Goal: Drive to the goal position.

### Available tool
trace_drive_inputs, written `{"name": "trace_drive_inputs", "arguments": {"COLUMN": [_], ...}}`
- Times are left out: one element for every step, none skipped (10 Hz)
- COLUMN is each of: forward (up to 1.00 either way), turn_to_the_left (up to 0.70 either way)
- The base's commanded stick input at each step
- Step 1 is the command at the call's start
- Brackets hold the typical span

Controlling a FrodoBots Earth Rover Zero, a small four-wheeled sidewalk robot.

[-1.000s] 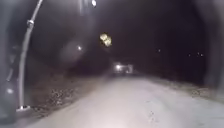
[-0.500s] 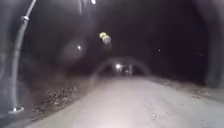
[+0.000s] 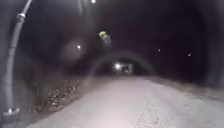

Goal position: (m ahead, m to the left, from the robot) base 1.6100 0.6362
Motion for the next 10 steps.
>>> {"name": "trace_drive_inputs", "arguments": {"forward": [0.57, 0.49, 0.24, 0.0, 0.0, 0.0, 0.0, 0.0, 0.0, 0.0], "turn_to_the_left": [0.0, 0.0, 0.0, 0.0, -0.16, -0.62, -0.7, -0.7, -0.7, -0.7]}}
